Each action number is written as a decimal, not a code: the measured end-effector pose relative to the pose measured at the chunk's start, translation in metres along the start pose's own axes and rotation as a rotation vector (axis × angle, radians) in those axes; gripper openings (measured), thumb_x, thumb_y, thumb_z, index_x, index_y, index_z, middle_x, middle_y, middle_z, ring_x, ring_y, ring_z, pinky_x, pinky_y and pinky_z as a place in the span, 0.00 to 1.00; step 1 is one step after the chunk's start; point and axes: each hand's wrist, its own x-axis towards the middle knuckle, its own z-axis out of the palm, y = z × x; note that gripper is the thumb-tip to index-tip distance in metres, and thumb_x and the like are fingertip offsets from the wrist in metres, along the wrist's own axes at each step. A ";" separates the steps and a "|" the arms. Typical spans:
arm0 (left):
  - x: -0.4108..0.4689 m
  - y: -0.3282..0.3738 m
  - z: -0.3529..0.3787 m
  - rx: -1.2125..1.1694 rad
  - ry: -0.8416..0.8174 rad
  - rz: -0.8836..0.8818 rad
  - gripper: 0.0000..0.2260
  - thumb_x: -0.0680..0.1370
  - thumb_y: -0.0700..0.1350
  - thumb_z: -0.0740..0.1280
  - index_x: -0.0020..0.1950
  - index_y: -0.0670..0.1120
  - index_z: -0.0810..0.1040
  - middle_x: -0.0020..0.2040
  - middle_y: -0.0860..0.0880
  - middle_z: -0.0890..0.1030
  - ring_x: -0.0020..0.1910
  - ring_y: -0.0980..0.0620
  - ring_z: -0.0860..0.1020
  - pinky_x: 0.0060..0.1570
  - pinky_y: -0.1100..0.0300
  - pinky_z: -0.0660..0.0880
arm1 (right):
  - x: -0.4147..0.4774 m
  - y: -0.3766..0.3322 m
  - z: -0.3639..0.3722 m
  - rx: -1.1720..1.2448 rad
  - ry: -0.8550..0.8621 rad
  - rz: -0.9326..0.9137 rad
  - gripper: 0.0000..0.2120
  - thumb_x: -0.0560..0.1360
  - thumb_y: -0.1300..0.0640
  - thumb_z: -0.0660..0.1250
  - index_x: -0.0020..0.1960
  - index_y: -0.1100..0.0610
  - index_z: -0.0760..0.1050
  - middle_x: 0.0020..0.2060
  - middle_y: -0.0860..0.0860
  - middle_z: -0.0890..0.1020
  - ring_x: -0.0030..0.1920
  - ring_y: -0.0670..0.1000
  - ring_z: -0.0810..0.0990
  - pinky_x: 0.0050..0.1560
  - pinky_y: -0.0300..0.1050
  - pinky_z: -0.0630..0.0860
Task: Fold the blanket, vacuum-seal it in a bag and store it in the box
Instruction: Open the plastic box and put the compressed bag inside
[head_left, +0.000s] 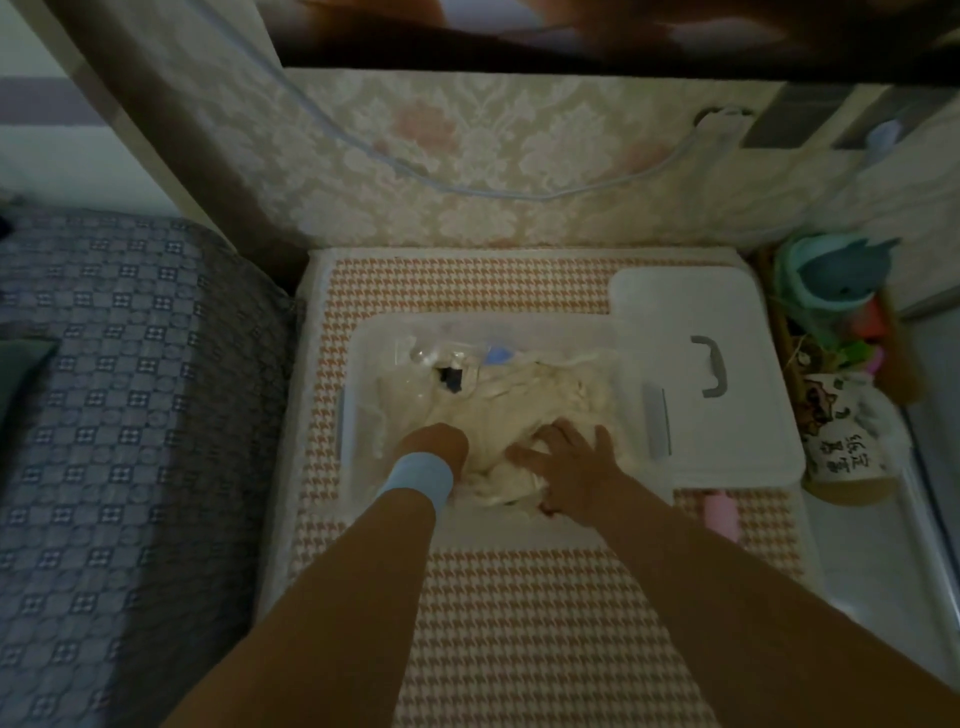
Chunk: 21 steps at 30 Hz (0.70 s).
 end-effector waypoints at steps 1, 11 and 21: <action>0.004 -0.001 -0.001 -0.011 -0.003 -0.009 0.10 0.76 0.35 0.64 0.55 0.36 0.81 0.56 0.39 0.82 0.54 0.42 0.81 0.53 0.53 0.76 | 0.007 0.000 0.000 -0.005 -0.035 0.011 0.39 0.77 0.42 0.67 0.78 0.33 0.46 0.79 0.51 0.45 0.79 0.56 0.40 0.72 0.71 0.42; -0.063 -0.036 -0.004 -0.018 0.034 0.196 0.25 0.78 0.45 0.64 0.74 0.56 0.64 0.74 0.49 0.63 0.72 0.45 0.65 0.69 0.54 0.65 | 0.001 -0.013 -0.019 -0.056 -0.080 0.081 0.38 0.77 0.38 0.63 0.79 0.35 0.44 0.80 0.52 0.44 0.79 0.57 0.40 0.72 0.74 0.42; -0.115 -0.056 -0.007 0.355 0.128 0.103 0.10 0.78 0.40 0.65 0.59 0.41 0.77 0.56 0.43 0.80 0.53 0.44 0.80 0.52 0.54 0.77 | -0.032 -0.121 -0.048 0.347 -0.107 -0.189 0.27 0.85 0.51 0.53 0.81 0.50 0.49 0.81 0.52 0.50 0.80 0.53 0.51 0.77 0.47 0.45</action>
